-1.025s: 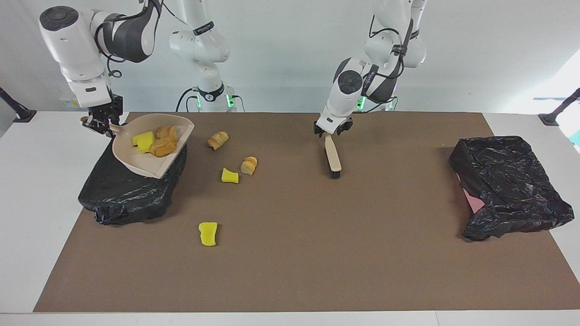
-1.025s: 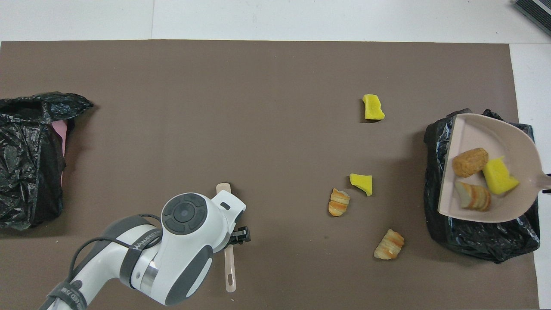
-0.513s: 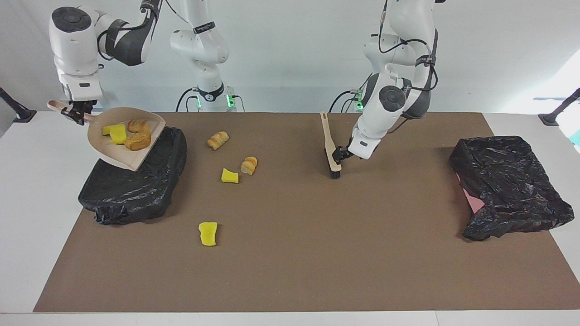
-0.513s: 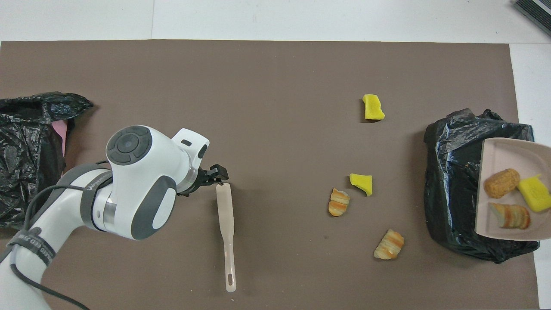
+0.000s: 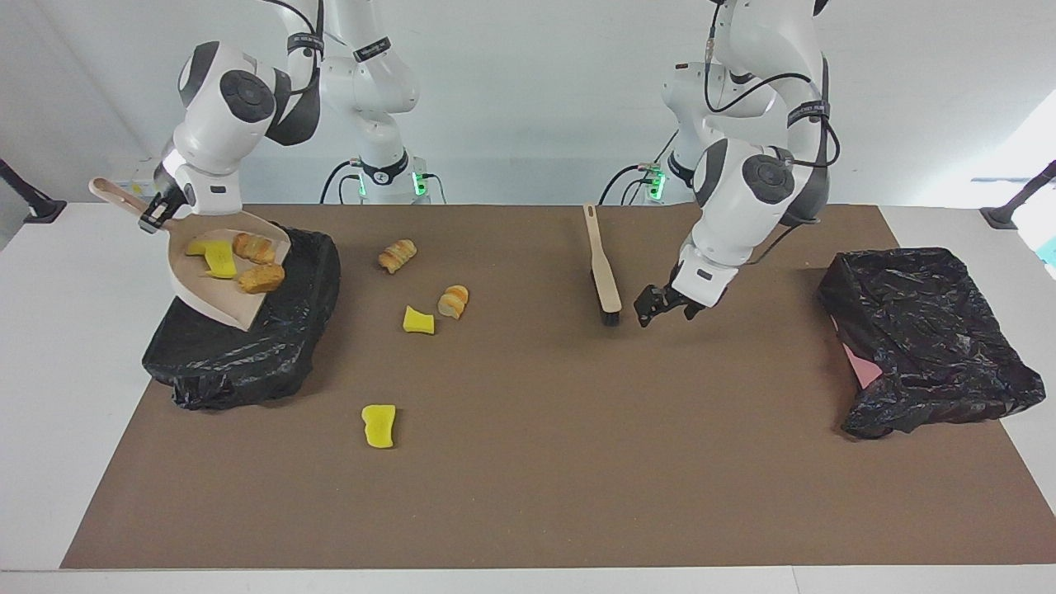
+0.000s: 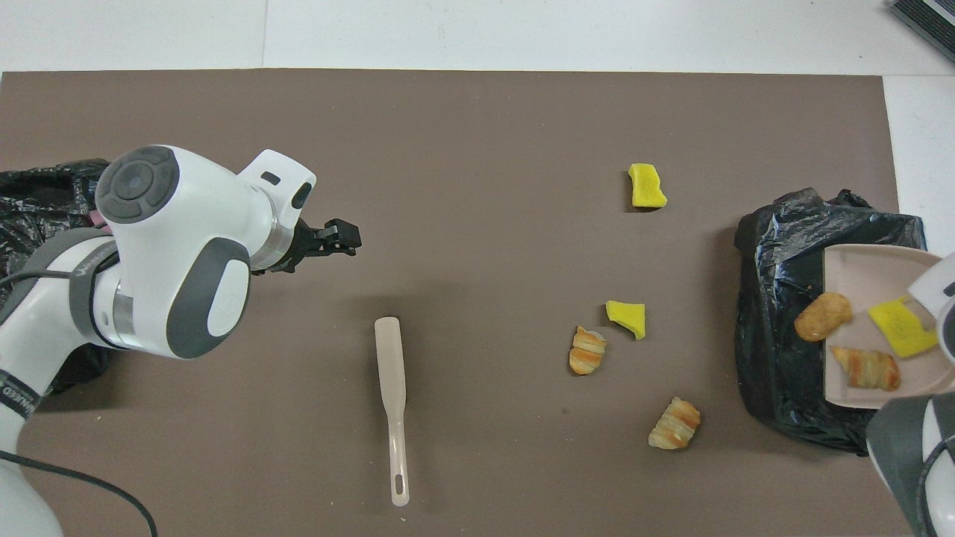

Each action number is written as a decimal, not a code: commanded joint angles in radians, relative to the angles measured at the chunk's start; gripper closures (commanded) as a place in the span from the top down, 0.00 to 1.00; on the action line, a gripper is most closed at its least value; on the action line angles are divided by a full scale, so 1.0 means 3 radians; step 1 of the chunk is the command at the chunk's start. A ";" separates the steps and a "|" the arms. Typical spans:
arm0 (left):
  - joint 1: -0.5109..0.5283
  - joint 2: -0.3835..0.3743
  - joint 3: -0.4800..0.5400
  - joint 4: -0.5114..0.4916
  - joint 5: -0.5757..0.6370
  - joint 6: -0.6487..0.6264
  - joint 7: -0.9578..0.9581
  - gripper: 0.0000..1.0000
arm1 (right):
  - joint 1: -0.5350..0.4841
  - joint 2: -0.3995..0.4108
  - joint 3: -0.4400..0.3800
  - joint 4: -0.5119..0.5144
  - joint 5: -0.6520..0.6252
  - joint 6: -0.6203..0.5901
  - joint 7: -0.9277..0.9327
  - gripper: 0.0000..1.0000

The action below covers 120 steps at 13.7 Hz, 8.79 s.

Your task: Sweep and dump trash in bin

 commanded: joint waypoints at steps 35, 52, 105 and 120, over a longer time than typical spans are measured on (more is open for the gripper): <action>0.0816 -0.0439 0.0138 0.1145 0.0529 -0.2095 0.1403 1.00 | 0.0699 0.0175 0.0084 0.0994 0.0264 -0.1366 0.0845 0.00; 0.0862 -0.0459 0.0179 0.1350 0.0560 -0.2299 0.1628 1.00 | 0.1301 0.2445 0.0243 0.3263 0.2750 -0.1238 0.4403 0.00; 0.0857 -0.0459 0.0174 0.1350 0.0549 -0.2289 0.1613 1.00 | 0.2902 0.1558 0.0529 0.1038 0.3758 0.0678 0.6348 0.68; 0.0888 -0.0459 0.0174 0.1350 0.0549 -0.2289 0.1618 1.00 | 0.3265 0.1613 0.0549 0.0724 0.3866 0.1125 0.6639 0.35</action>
